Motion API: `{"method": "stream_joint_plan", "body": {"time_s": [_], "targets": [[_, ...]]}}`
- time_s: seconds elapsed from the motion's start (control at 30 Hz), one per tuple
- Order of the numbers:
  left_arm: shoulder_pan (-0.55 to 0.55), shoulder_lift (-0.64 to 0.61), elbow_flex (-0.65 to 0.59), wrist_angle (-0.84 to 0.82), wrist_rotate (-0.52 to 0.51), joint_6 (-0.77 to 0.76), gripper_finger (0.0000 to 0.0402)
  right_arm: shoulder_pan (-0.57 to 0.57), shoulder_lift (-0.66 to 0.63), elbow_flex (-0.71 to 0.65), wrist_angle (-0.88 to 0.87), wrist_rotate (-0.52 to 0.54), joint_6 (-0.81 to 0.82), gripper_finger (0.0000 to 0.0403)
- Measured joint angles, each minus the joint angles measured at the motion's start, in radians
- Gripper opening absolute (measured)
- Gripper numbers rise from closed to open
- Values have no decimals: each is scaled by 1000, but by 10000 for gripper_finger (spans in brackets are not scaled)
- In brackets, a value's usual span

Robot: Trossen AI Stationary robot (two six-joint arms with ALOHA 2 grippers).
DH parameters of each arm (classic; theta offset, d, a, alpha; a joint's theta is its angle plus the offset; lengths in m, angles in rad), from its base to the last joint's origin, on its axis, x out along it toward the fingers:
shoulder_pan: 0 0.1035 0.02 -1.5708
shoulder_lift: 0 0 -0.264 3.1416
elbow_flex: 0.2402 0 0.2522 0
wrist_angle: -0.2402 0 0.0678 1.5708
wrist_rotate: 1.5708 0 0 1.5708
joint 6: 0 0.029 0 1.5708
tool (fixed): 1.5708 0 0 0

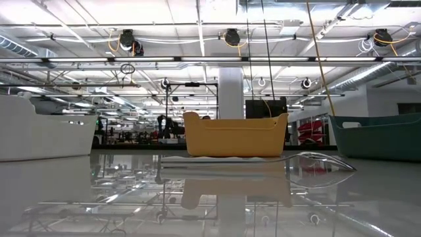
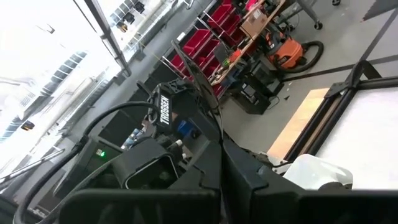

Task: Sort silverware by color (type)
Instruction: Put the black spoon into the white bin

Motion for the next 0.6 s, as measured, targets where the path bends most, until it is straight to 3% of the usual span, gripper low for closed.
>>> {"method": "stream_joint_plan", "body": {"time_s": [0.37,0.6], "targets": [[53,0,0,-7,130,-1,105,0,0,0,0,0,-19,0],[68,0,0,-10,131,-71,13,2,0,0,6,-6,-26,1]]}}
